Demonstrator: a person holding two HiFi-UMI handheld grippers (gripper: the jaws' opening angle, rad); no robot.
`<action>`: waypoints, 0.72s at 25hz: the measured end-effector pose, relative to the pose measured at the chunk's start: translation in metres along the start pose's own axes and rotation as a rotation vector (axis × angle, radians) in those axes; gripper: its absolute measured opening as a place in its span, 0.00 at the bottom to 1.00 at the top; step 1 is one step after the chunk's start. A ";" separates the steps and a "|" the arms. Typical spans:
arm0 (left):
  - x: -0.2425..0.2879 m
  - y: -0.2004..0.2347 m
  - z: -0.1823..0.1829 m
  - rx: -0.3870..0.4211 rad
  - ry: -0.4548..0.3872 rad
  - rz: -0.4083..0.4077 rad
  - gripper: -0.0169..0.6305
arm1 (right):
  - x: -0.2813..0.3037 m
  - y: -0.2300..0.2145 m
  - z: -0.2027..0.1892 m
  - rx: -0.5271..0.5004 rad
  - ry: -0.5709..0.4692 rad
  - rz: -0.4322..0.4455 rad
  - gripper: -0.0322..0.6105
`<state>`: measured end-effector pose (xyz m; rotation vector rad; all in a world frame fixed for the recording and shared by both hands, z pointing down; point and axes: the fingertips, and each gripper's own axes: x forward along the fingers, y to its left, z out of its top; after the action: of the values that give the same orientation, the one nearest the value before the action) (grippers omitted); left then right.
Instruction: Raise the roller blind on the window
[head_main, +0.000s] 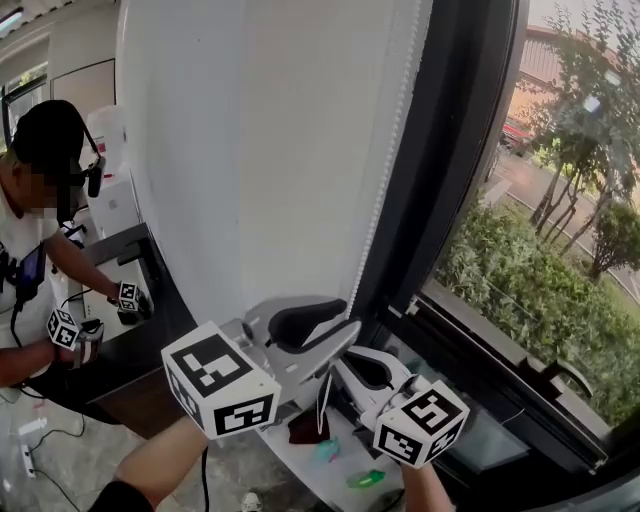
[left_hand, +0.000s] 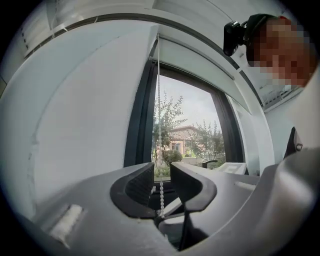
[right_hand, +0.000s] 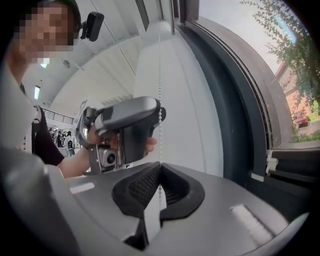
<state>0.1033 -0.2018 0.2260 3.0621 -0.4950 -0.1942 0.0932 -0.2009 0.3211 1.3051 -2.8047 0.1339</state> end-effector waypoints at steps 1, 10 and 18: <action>0.002 0.000 0.003 0.017 -0.003 0.007 0.16 | 0.000 0.000 -0.005 0.003 0.008 -0.002 0.06; 0.006 0.007 0.000 0.071 0.000 0.093 0.04 | -0.017 -0.010 -0.010 0.040 -0.001 -0.039 0.07; 0.003 0.010 -0.038 0.044 0.061 0.098 0.04 | -0.038 -0.022 0.052 0.082 -0.199 -0.154 0.12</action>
<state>0.1082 -0.2118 0.2633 3.0655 -0.6518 -0.0880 0.1342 -0.1916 0.2674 1.6322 -2.8704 0.1205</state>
